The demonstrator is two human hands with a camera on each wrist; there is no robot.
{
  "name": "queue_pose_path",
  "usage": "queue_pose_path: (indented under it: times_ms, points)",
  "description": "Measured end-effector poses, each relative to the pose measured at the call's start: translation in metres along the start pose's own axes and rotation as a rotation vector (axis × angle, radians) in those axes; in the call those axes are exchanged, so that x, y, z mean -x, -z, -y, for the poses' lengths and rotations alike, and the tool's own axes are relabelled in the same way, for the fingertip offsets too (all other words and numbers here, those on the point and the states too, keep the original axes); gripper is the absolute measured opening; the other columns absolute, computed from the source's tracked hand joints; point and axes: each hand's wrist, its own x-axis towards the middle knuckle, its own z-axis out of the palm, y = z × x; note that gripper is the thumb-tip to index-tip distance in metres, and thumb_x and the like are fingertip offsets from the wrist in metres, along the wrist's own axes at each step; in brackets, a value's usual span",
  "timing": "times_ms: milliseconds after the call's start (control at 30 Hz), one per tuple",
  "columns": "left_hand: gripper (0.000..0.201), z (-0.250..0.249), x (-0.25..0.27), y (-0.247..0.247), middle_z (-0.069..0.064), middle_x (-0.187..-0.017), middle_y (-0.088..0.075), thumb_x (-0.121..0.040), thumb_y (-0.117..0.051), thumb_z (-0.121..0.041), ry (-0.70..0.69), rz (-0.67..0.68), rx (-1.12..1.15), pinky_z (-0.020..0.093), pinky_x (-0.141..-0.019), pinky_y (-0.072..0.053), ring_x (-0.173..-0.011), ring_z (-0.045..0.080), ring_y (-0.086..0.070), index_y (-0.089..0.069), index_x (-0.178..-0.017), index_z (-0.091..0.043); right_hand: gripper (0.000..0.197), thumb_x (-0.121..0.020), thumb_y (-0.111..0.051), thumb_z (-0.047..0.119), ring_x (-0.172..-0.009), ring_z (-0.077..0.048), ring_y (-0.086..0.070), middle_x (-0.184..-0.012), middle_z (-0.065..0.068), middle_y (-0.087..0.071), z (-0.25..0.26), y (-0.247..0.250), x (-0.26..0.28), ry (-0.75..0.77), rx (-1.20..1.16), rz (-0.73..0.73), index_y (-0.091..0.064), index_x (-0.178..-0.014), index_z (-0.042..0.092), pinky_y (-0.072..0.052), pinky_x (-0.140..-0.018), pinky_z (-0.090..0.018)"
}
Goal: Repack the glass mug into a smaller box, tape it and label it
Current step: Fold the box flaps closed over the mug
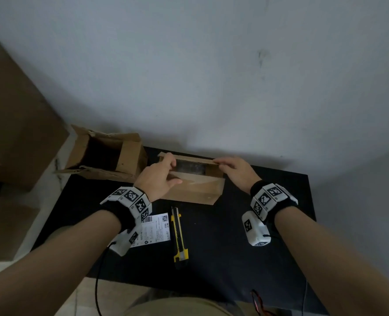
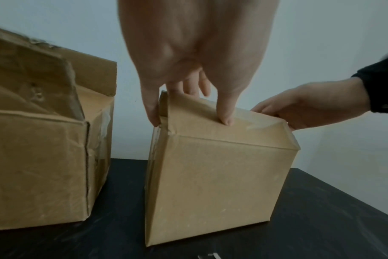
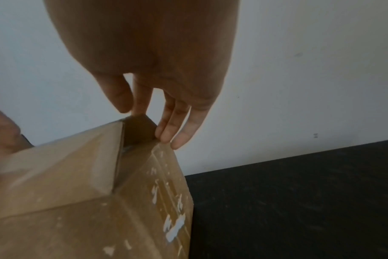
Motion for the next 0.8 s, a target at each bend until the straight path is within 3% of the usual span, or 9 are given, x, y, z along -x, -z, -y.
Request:
queue_pose_path:
  times_ms: [100,167,233,300,400,467,600,700,800]
  points:
    - [0.070,0.000,0.001,-0.002,0.002,-0.118,-0.053,-0.081,-0.069,-0.030,-0.013,-0.040,0.076,0.037,-0.087,-0.052,-0.100,0.015,-0.059,-0.028,-0.137,-0.026,0.047,-0.088,-0.057,0.048,-0.113,-0.017,-0.041,-0.120,-0.002,-0.039,0.006,-0.002,0.011,-0.042,0.001,0.081,-0.054,-0.131,0.028,-0.035,-0.100,-0.030]
    - [0.070,0.000,0.001,-0.003,0.005,-0.129,-0.042,-0.084,-0.066,-0.033,-0.029,-0.031,0.003,0.037,-0.090,-0.051,-0.112,0.018,-0.052,-0.028,-0.143,-0.031,0.061,-0.079,-0.065,0.053,-0.120,-0.017,-0.030,-0.124,0.001,-0.031,0.006,-0.007,0.016,-0.024,0.086,0.112,-0.050,-0.134,0.031,-0.031,-0.106,-0.032]
    - [0.055,0.004,0.001,-0.005,0.004,-0.130,-0.036,-0.086,-0.061,-0.040,-0.044,-0.038,-0.136,0.034,-0.089,-0.050,-0.120,0.018,-0.041,-0.043,-0.136,-0.030,0.065,-0.078,-0.069,0.050,-0.131,-0.020,-0.020,-0.138,-0.001,-0.025,0.002,-0.012,0.018,0.004,0.158,0.099,-0.048,-0.136,0.032,-0.025,-0.112,-0.037]
    - [0.045,0.009,0.001,-0.009,0.006,-0.133,-0.035,-0.086,-0.059,-0.044,-0.069,-0.069,-0.222,0.039,-0.096,-0.045,-0.125,0.021,-0.034,-0.055,-0.127,-0.026,0.062,-0.082,-0.067,0.043,-0.139,-0.022,-0.015,-0.150,-0.001,-0.019,0.000,-0.016,0.019,0.032,0.218,0.066,-0.045,-0.138,0.030,-0.022,-0.116,-0.043]
    - [0.036,0.014,-0.001,-0.014,0.006,-0.144,-0.034,-0.088,-0.057,-0.043,-0.126,-0.090,-0.288,0.047,-0.112,-0.021,-0.137,0.025,-0.023,-0.061,-0.118,-0.023,0.059,-0.088,-0.060,0.038,-0.140,-0.018,-0.024,-0.151,0.001,-0.028,0.001,-0.025,0.020,0.110,0.327,-0.014,-0.039,-0.141,0.024,-0.021,-0.116,-0.039]
    - [0.036,0.015,-0.005,-0.015,0.002,-0.152,-0.027,-0.091,-0.052,-0.039,-0.144,-0.032,-0.229,0.045,-0.116,-0.010,-0.143,0.022,-0.014,-0.054,-0.123,-0.022,0.058,-0.092,-0.055,0.038,-0.140,-0.017,-0.027,-0.151,0.001,-0.031,0.005,-0.033,0.021,0.185,0.406,-0.057,-0.034,-0.144,0.023,-0.016,-0.117,-0.036]
    - [0.052,0.022,-0.013,-0.018,-0.005,-0.159,-0.001,-0.098,-0.031,-0.044,-0.132,0.164,-0.293,0.052,-0.117,-0.002,-0.145,0.019,0.010,-0.017,-0.147,-0.035,0.071,-0.088,-0.051,0.056,-0.144,-0.018,-0.017,-0.156,-0.002,-0.021,0.009,-0.048,0.022,0.309,0.576,-0.023,-0.029,-0.147,0.022,0.000,-0.118,-0.039]
    - [0.053,0.024,-0.014,-0.017,-0.006,-0.159,0.003,-0.098,-0.024,-0.048,-0.126,0.211,-0.354,0.053,-0.116,-0.002,-0.145,0.018,0.013,-0.010,-0.148,-0.038,0.079,-0.087,-0.053,0.055,-0.146,-0.018,-0.012,-0.159,-0.003,-0.011,0.004,-0.049,0.019,0.301,0.621,0.047,-0.016,-0.150,0.025,0.000,-0.119,-0.040]
    - [0.065,0.023,-0.014,-0.015,-0.006,-0.158,0.005,-0.091,-0.027,-0.061,-0.146,0.218,-0.423,0.054,-0.116,-0.001,-0.145,0.018,0.012,-0.006,-0.148,-0.038,0.072,-0.092,-0.048,0.050,-0.146,-0.021,-0.013,-0.159,-0.005,-0.013,0.002,-0.049,0.016,0.326,0.675,0.047,-0.013,-0.151,0.029,-0.004,-0.119,-0.041]
